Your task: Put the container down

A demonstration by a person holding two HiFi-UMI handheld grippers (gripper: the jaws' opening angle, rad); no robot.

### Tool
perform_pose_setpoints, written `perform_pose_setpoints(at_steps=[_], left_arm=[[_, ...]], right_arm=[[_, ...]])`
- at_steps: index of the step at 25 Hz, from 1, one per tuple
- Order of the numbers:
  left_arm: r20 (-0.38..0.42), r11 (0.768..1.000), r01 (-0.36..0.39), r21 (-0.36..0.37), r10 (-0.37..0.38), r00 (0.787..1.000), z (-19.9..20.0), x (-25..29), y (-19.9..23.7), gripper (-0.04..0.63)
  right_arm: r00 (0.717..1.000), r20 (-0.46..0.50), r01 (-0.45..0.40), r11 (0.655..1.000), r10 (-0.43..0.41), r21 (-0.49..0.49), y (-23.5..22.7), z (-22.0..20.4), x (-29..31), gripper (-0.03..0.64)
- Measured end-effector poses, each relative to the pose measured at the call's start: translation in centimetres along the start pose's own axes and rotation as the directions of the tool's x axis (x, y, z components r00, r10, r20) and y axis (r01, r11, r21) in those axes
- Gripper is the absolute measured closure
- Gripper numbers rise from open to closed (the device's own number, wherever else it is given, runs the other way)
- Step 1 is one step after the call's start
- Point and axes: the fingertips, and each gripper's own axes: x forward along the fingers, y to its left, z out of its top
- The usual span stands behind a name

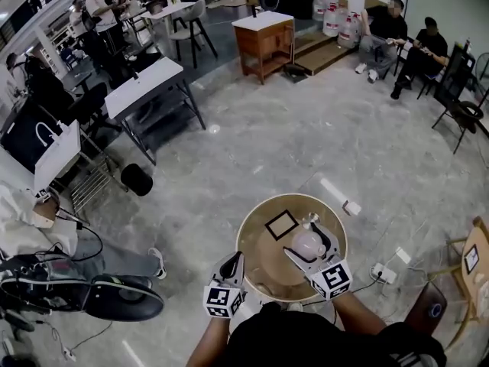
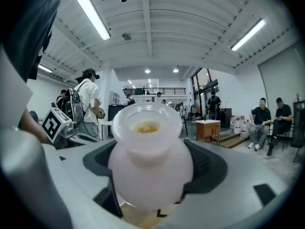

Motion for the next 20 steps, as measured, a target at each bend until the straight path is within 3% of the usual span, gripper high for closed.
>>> perform_pose_setpoints(at_steps=[11, 20], left_arm=[[-0.034, 0.996, 0.085, 0.002, -0.085, 0.996, -0.4, 5.3, 4.4, 0.601], [-0.093, 0.999, 0.033, -0.03, -0.036, 0.995, -3.3, 8.1, 4.1, 0.601]], right_arm=[[0.997, -0.027, 0.08, 0.996, -0.079, 0.034, -2.4, -0.3, 5.5, 0.204], [0.992, -0.112, 0.053, 0.998, -0.048, 0.041, -5.0, -5.7, 6.3, 0.204]])
